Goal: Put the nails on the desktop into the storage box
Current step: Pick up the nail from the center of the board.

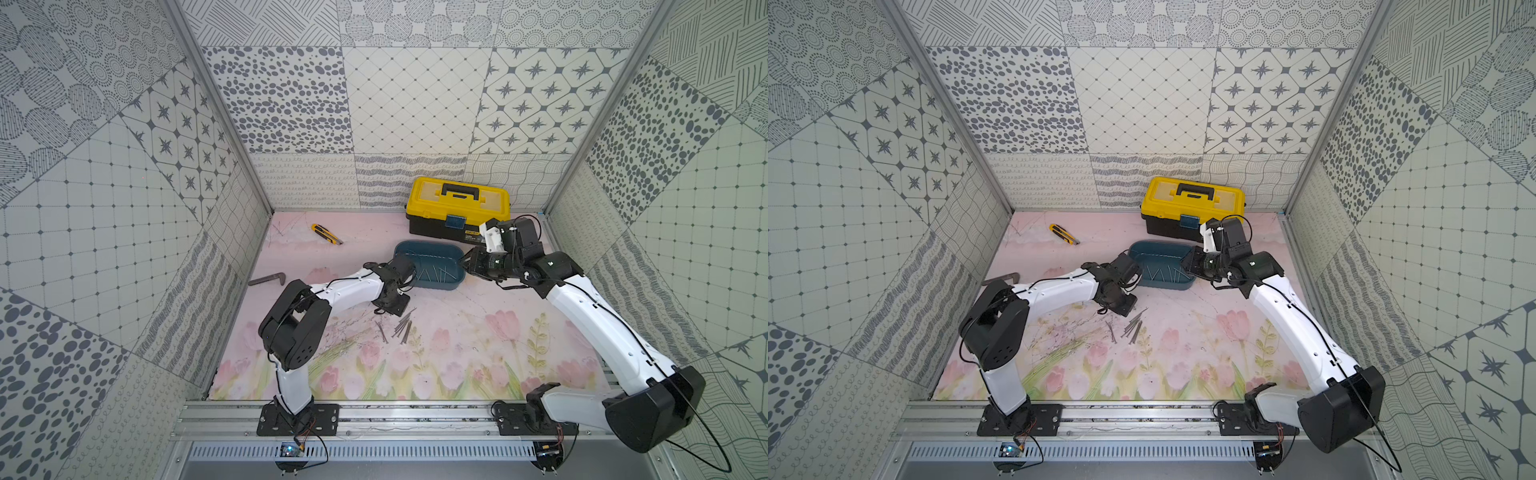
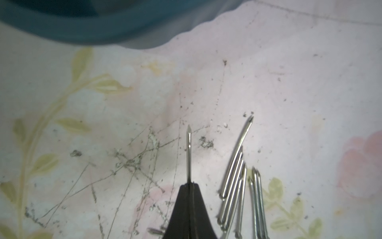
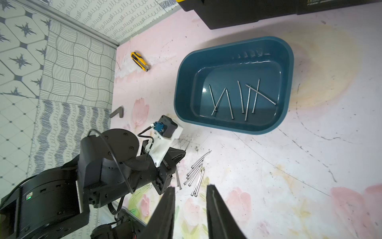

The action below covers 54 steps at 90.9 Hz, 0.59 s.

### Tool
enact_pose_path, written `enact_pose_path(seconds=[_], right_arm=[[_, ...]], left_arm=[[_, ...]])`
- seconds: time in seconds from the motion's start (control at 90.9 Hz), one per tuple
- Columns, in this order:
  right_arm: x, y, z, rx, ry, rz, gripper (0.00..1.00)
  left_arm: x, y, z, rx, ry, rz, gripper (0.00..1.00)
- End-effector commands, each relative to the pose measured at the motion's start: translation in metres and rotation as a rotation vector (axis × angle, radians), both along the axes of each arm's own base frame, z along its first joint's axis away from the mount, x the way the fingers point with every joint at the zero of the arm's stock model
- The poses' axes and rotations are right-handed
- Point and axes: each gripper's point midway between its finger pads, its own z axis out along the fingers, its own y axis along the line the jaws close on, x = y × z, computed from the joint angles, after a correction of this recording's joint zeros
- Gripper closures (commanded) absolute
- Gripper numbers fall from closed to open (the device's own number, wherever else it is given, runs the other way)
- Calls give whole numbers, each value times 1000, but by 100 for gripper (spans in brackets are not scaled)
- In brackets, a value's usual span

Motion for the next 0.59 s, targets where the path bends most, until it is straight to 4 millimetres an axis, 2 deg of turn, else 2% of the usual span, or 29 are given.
enact_pose_path(seconds=[0.0,0.088,0.154,0.33,0.583], right_arm=[[3,16,-3,65,7,39,58],[4,24,-7,104,32,60,49],[5,33,-7,142,48,83,46],[11,55,-2,232,75,128,45],[16,95,22,380,84,212,45]], left_arm=[[-26,2,34,-163,103,59,100],[-29,3,53,-231,96,80,100],[-31,2,69,-307,94,105,100],[-27,1,125,-545,60,170,100],[-14,2,199,-851,22,226,100]])
